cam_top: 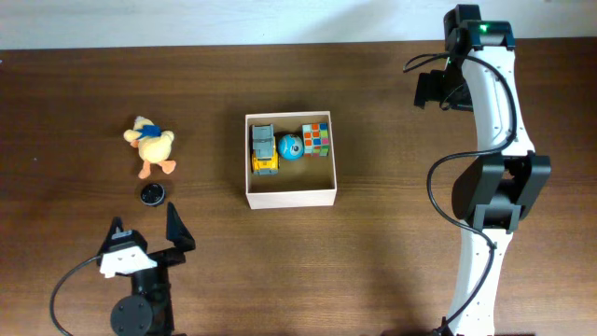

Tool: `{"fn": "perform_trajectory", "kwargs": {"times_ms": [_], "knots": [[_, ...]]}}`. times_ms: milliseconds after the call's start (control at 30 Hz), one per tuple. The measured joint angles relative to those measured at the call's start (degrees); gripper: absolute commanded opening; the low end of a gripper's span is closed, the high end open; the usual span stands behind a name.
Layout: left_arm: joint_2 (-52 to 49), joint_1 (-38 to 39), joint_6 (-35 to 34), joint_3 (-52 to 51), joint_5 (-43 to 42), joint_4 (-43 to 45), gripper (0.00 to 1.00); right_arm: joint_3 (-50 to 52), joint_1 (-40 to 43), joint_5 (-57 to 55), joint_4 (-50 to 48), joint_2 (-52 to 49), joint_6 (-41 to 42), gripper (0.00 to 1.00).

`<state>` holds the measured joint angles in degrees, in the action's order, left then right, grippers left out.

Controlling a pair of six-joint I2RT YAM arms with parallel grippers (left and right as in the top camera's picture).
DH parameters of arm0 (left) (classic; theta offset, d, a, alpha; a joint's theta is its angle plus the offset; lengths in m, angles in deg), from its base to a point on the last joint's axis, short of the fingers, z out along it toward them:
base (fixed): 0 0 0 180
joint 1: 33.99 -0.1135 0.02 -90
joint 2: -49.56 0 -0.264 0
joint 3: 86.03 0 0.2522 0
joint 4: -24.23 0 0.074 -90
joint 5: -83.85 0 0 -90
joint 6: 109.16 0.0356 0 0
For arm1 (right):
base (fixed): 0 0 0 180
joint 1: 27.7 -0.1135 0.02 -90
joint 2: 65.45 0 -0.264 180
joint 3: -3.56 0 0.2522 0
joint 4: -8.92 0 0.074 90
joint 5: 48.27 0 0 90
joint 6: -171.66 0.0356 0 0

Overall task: Pack container
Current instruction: 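Move the left gripper up toward the duck and puck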

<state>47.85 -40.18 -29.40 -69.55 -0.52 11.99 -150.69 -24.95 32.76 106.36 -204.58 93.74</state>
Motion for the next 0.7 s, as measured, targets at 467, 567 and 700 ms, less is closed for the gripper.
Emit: {"fn": "perform_trajectory", "kwargs": {"times_ms": [467, 567, 700], "knots": [[-41.03, 0.0, 1.01, 34.84, -3.87, -8.24, 0.99, 0.04, 0.02, -0.02, -0.13, 0.0, 0.15, 0.99], [-53.83, 0.0, 1.9, 48.28, -5.01, -20.68, 0.99, 0.04, 0.02, 0.0, -0.11, 0.0, 0.15, 0.99], [-70.51, -0.04, 2.56, 66.38, -5.73, -36.04, 0.99, 0.04, 0.02, 0.0, -0.13, 0.0, 0.17, 0.99]]}}
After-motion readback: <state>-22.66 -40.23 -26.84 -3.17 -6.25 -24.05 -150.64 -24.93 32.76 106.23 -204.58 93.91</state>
